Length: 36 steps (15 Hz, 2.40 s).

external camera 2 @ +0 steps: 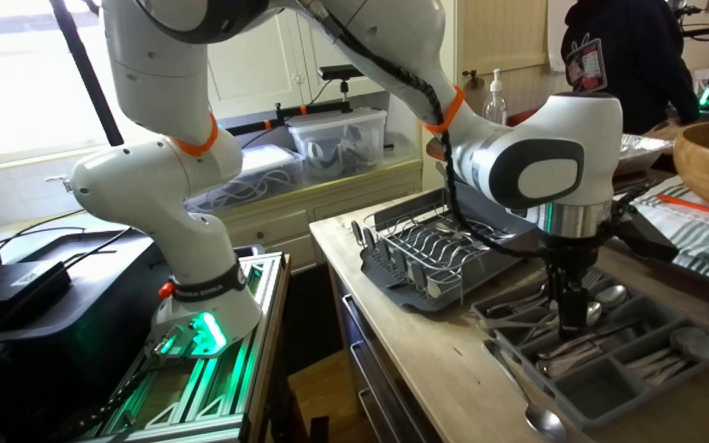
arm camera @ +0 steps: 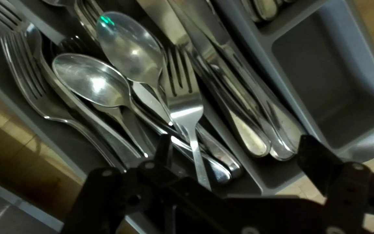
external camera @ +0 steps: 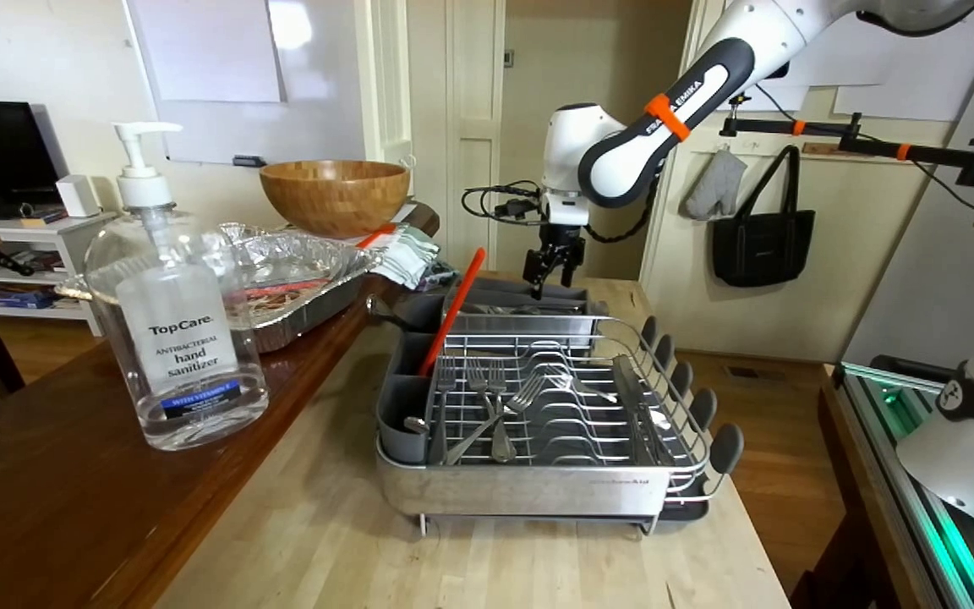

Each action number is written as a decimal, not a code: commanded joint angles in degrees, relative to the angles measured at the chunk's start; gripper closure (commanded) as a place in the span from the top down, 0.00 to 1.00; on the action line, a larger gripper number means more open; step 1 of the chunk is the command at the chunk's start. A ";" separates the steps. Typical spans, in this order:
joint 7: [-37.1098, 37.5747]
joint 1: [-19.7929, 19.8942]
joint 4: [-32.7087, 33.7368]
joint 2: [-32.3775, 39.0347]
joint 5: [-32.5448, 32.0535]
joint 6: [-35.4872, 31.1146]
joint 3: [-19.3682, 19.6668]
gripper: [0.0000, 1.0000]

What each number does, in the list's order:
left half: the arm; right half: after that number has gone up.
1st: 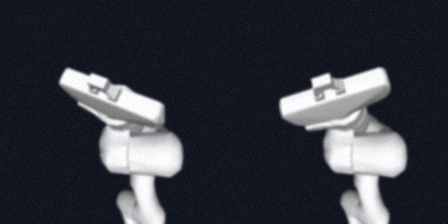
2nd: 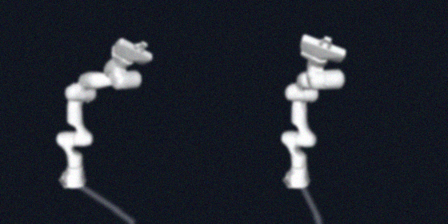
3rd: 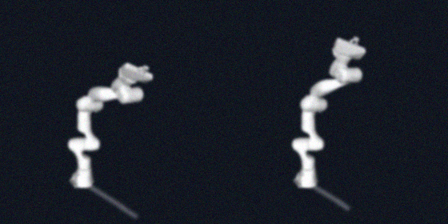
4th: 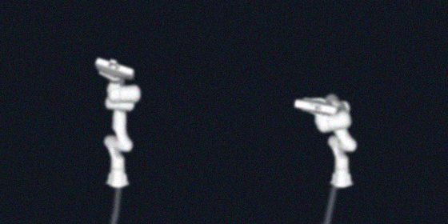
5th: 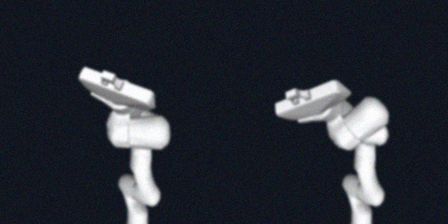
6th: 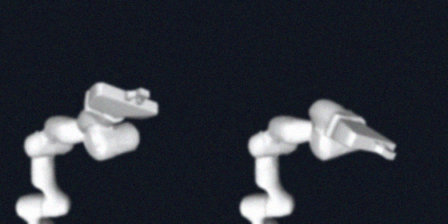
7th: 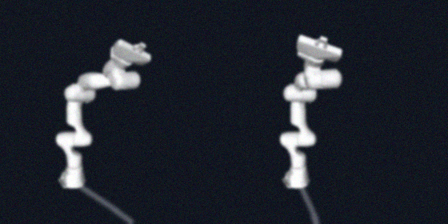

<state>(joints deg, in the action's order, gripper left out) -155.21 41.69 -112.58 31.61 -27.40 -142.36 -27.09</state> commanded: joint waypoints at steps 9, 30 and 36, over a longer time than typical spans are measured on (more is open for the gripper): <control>-2.50 -21.67 -1.30 -2.71 11.49 -1.01 19.42 0.58; -2.80 -26.29 0.28 0.14 12.07 -0.29 23.84 0.39; -2.70 -23.73 0.73 1.57 10.71 -2.14 21.65 0.46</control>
<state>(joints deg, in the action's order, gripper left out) -155.44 16.61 -112.58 31.49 -16.62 -142.65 -4.61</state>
